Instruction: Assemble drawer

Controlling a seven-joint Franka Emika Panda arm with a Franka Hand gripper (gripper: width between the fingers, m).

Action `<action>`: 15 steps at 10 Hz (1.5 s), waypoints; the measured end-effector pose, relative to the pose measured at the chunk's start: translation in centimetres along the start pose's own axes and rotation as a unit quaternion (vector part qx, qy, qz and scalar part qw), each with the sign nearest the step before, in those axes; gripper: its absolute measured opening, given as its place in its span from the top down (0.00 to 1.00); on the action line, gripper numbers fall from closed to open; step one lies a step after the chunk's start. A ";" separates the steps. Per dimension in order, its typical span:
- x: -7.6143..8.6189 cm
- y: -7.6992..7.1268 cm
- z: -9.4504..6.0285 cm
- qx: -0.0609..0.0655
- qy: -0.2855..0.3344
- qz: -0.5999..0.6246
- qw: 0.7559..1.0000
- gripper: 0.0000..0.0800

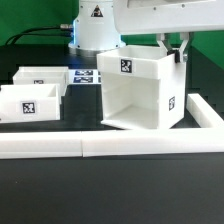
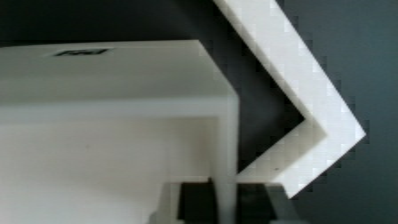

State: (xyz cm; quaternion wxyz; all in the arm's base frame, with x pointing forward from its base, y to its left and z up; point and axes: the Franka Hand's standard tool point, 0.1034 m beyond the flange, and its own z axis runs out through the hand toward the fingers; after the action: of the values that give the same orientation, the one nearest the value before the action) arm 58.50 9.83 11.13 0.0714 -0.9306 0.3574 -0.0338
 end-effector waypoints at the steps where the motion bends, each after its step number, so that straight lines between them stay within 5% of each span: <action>1: -0.2 -0.2 0.0 0.003 -0.003 0.048 0.999 0.95; 4: -0.3 0.0 -0.1 0.005 -0.008 0.159 0.987 0.95; 5: -0.3 0.2 -0.1 0.004 -0.013 0.244 0.970 0.95; 7: -0.3 0.1 0.0 0.022 -0.026 0.359 0.933 0.95; 9: -0.8 -0.3 0.1 0.024 -0.032 0.394 0.918 0.95; 15: 0.9 -2.4 0.8 0.033 -0.036 0.387 0.921 0.95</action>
Offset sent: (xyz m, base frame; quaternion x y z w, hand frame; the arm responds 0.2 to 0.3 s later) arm -0.0134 -0.0303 -0.0066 -0.0441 0.0378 0.2482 0.9670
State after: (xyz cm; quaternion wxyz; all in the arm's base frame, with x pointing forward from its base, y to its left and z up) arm 60.87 11.09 10.72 0.1228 -0.7171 0.6858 0.0184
